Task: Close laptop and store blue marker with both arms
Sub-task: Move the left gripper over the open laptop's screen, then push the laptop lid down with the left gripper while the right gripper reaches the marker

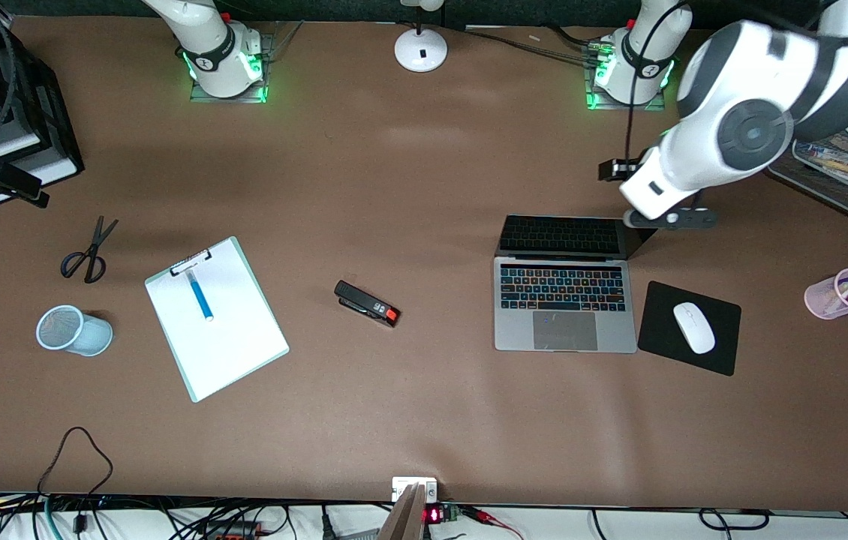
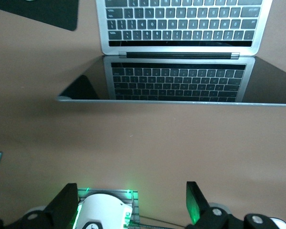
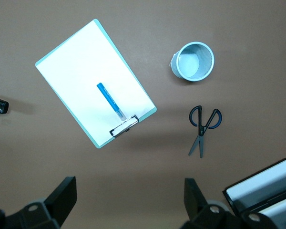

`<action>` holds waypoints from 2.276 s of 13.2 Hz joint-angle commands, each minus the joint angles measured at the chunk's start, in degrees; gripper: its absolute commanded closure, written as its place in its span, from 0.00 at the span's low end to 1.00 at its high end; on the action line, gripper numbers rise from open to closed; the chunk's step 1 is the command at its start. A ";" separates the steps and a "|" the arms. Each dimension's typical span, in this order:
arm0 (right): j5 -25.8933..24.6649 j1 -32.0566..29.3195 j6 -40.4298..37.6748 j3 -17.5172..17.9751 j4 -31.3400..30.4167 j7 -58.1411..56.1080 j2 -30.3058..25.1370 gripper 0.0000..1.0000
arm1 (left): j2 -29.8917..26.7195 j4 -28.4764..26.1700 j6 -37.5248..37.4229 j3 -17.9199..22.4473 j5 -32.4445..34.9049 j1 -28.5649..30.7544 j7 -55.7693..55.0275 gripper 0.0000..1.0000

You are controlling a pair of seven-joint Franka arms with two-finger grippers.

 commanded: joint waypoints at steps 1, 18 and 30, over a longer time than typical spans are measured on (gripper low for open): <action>0.44 -0.03 -0.15 0.40 -0.15 -0.13 -1.00 0.00 | 0.17 -2.94 2.53 -0.90 -0.88 0.22 -0.76 0.00; 4.66 -0.03 3.28 0.49 0.02 -1.01 10.59 0.00 | 14.68 5.05 15.10 -2.04 0.27 -1.28 -8.76 0.00; 5.98 3.49 19.35 0.57 -0.50 -19.10 24.92 0.00 | 22.67 12.61 20.02 -1.69 0.09 -1.28 -8.76 0.00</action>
